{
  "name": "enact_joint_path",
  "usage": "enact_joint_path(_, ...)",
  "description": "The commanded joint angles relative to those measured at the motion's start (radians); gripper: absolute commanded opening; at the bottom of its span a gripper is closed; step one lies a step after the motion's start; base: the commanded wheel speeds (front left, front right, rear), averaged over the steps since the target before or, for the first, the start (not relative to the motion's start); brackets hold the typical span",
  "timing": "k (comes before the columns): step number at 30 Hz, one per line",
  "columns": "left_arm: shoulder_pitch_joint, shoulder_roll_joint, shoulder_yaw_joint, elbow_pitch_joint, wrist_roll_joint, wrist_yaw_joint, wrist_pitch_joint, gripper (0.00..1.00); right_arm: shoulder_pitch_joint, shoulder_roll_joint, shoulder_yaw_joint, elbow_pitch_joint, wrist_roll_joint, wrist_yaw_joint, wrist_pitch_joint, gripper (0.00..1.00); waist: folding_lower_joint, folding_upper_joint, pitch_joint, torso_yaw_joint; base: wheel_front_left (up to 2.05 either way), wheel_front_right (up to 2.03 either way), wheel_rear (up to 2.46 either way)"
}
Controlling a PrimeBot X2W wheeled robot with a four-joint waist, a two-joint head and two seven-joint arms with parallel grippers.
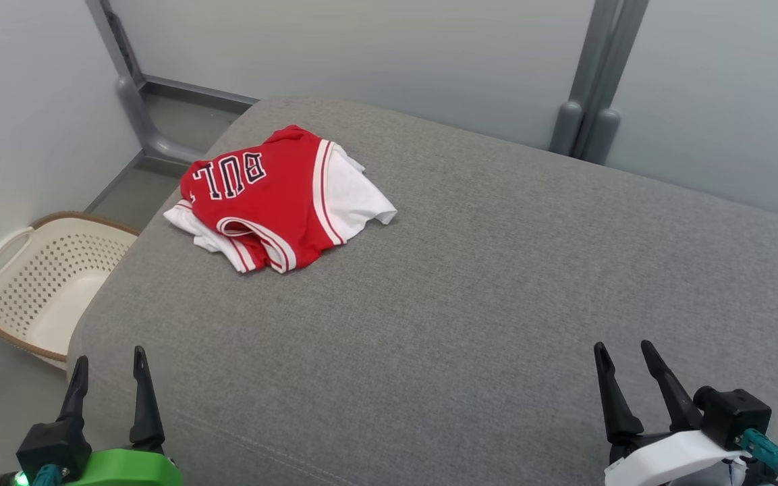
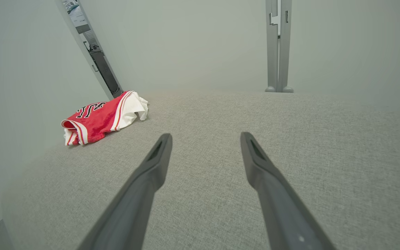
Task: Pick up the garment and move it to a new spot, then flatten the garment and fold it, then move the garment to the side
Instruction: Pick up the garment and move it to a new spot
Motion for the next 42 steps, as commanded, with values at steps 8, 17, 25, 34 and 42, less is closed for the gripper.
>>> enact_joint_path(8,0.032,0.005,0.033,-0.012,-0.003,0.005,0.000,1.00,-0.018,-0.007,0.015,0.010,-0.006,-0.001,-0.003,1.00,0.0000,0.0000,0.006,0.060,0.00,0.00,0.00)
enact_joint_path(17,0.015,0.002,0.030,-0.008,0.001,0.003,0.000,1.00,-0.032,-0.017,0.022,0.019,0.003,-0.001,-0.003,1.00,0.0000,0.0000,0.008,0.058,0.00,0.00,0.00)
enact_joint_path(25,-0.072,0.002,0.030,-0.001,-0.012,-0.005,0.000,1.00,-0.042,-0.034,-0.003,-0.002,-0.014,-0.001,-0.003,1.00,0.0000,0.0000,0.055,-0.005,0.00,0.00,0.00)
enact_joint_path(34,-0.330,0.038,0.039,0.030,-0.024,-0.021,0.000,1.00,-0.088,-0.087,-0.039,-0.044,-0.033,-0.001,-0.003,1.00,0.0000,0.0000,0.199,-0.154,0.00,0.00,0.00)
enact_joint_path(42,-0.620,0.093,0.031,0.124,-0.038,-0.035,0.000,1.00,-0.136,-0.136,-0.101,-0.101,-0.048,-0.001,-0.002,1.00,0.0000,0.0000,0.343,-0.257,0.00,0.00,0.00)
